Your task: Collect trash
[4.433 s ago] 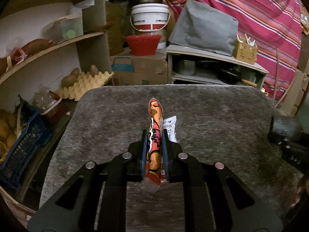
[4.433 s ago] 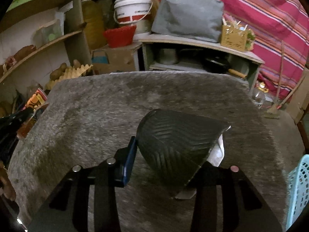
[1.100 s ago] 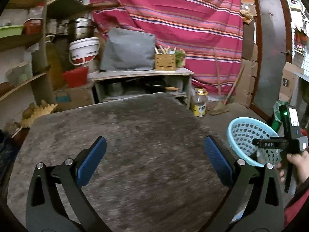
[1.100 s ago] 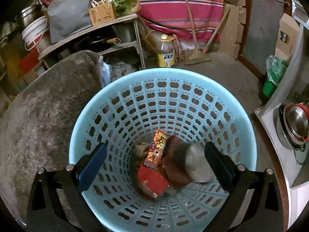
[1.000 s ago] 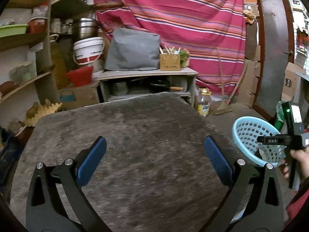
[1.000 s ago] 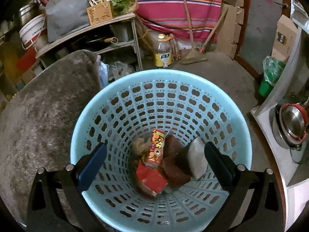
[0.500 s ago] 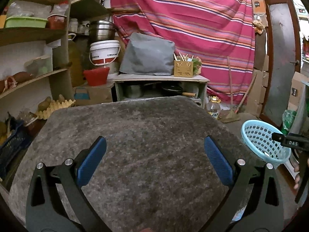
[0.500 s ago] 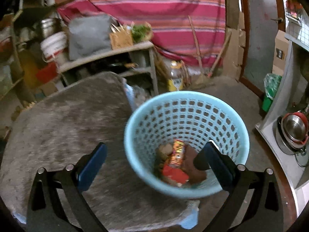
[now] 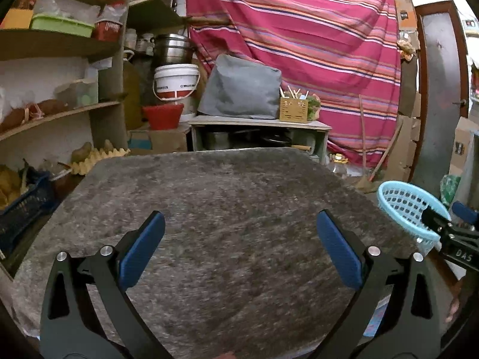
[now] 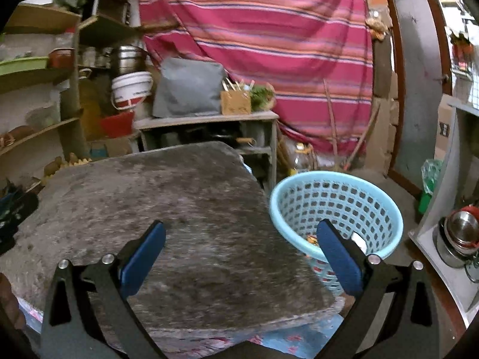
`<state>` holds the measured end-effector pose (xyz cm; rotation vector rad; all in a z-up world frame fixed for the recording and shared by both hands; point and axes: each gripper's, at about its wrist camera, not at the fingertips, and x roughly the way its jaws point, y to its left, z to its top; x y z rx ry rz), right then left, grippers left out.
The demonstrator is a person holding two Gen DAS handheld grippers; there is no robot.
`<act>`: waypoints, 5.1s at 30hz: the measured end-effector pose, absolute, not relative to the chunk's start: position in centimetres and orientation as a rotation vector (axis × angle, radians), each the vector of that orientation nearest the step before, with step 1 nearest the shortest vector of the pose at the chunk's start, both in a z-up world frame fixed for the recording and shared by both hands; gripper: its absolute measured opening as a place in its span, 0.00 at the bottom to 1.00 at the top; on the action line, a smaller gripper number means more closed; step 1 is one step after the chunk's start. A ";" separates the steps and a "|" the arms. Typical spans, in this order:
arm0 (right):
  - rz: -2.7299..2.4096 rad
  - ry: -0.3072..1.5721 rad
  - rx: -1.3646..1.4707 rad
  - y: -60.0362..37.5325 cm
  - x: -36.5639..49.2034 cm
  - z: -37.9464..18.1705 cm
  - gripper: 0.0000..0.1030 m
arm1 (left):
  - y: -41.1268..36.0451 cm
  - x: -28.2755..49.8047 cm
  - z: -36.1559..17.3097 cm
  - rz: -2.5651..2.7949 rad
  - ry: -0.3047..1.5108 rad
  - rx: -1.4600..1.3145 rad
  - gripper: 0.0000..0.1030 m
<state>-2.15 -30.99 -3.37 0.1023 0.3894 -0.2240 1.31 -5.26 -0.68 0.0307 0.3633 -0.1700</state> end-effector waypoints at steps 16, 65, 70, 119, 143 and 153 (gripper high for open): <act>-0.175 0.343 0.025 -26.8 -1.4 -3.1 0.96 | -4.4 1.0 -1.7 -0.123 0.327 0.032 0.95; -0.136 0.336 -0.004 -24.4 -0.7 -3.1 0.96 | -3.5 0.8 -1.4 -0.079 0.314 0.045 0.95; -0.137 0.334 -0.008 -24.4 -0.7 -3.1 0.96 | -3.6 0.7 -1.4 -0.080 0.314 0.046 0.95; -0.133 0.344 -0.006 -24.3 -0.6 -3.3 0.96 | -3.4 1.0 -1.2 -0.081 0.319 0.044 0.95; -0.133 0.345 -0.004 -24.5 -0.5 -3.3 0.96 | -3.1 1.0 -1.1 -0.078 0.317 0.042 0.95; -0.131 0.343 -0.009 -24.5 -0.5 -3.2 0.96 | -2.5 1.0 -0.9 -0.069 0.309 0.040 0.95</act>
